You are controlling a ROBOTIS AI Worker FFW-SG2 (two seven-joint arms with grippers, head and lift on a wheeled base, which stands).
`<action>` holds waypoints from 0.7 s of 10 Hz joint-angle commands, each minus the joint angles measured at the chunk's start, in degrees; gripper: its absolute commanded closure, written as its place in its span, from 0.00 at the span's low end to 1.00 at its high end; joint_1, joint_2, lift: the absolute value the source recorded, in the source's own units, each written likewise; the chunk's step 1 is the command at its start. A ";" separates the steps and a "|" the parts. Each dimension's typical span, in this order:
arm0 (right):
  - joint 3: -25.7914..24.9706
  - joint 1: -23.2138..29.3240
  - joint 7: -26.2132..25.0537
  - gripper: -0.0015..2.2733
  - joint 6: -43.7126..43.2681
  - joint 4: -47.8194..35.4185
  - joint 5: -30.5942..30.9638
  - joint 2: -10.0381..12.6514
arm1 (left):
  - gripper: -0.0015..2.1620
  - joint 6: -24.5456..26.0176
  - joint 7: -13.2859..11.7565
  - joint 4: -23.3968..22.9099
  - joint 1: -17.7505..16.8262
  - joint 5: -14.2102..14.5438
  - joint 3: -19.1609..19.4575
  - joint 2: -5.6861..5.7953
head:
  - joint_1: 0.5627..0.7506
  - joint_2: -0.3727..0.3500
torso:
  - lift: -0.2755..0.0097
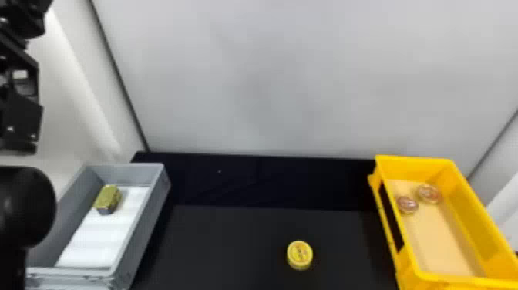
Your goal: Pick up the round yellow can and place it in the yellow rectangular box
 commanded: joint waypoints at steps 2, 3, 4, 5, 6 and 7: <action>-0.09 -0.01 -0.01 0.07 0.03 -0.02 -0.21 0.00 | 0.05 0.09 0.00 -0.08 -0.12 0.01 -0.07 0.00 | 0.53 0.59 | 0.96; -0.26 0.17 -0.01 0.07 0.39 -0.02 -0.12 0.00 | 0.05 0.09 0.00 0.01 -0.12 0.01 -0.07 0.00 | 0.53 0.59 | 0.96; -0.35 0.78 -0.27 0.06 1.44 -0.20 -0.30 0.00 | 0.05 0.18 0.00 0.01 -0.12 0.01 -0.07 0.00 | 0.53 0.59 | 0.96; -0.09 1.57 -0.53 0.05 3.29 -0.20 -0.21 0.00 | 0.05 0.26 0.00 -0.08 -0.12 0.01 -0.07 -0.09 | 0.53 0.59 | 0.96; 1.32 2.63 -3.96 0.05 8.83 -0.55 -2.85 -0.27 | 0.05 0.35 0.00 -0.08 -0.12 0.01 -0.07 -0.09 | 0.53 0.59 | 0.96; 1.32 3.86 -7.83 0.05 13.93 -0.55 -9.71 0.08 | 0.05 0.53 0.00 -0.08 -0.12 0.01 -0.25 -0.18 | 0.53 0.59 | 0.96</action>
